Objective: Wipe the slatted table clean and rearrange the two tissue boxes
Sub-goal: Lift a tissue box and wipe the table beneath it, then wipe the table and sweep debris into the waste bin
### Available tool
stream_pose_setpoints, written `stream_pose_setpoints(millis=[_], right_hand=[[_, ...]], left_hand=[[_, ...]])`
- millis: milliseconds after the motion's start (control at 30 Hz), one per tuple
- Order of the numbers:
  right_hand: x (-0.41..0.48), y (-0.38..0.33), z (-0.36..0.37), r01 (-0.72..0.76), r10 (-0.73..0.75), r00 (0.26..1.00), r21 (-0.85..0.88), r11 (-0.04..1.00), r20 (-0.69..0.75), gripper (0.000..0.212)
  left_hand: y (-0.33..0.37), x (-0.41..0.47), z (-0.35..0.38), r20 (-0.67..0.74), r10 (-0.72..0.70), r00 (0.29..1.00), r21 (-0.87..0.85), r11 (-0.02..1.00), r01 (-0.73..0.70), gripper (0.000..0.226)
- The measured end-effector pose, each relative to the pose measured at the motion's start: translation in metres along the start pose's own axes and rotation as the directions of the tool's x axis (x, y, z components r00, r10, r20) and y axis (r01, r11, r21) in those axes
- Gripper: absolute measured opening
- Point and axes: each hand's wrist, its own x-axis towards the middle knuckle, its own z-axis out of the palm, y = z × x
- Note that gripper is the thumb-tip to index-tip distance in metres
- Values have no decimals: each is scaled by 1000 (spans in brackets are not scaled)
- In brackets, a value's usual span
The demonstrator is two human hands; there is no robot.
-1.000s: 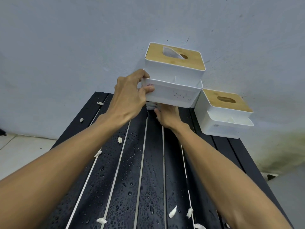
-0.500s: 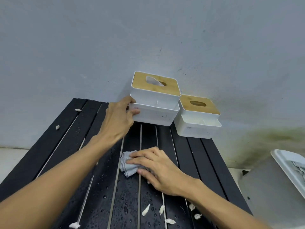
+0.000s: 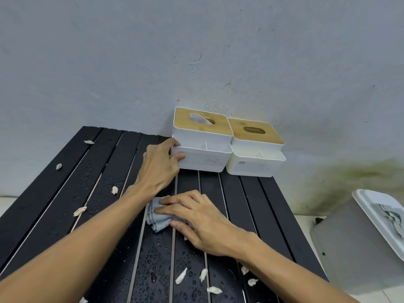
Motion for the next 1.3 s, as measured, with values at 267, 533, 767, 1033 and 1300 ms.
stream_pose_setpoints(millis=[267, 533, 767, 1033, 1300], right_hand=[[1, 0, -1, 14, -14, 1000, 1, 1000, -1, 35], [9, 0, 10, -77, 80, 994, 36, 996, -79, 35], [82, -3, 38, -262, 280, 931, 105, 959, -233, 34], [162, -3, 41, -360, 373, 907, 98, 928, -195, 29], [83, -34, 35, -140, 153, 984, 140, 980, -88, 41]], left_hand=[[-11, 0, 5, 8, -41, 999, -33, 999, 42, 23], [-12, 0, -44, 36, -20, 999, 20, 1000, 19, 48], [-90, -59, -160, 22, -237, 971, 416, 886, 206, 66], [-128, -115, -176, 126, -356, 926, 489, 834, 254, 64], [-120, -116, -174, 123, -342, 932, 471, 846, 249, 61]])
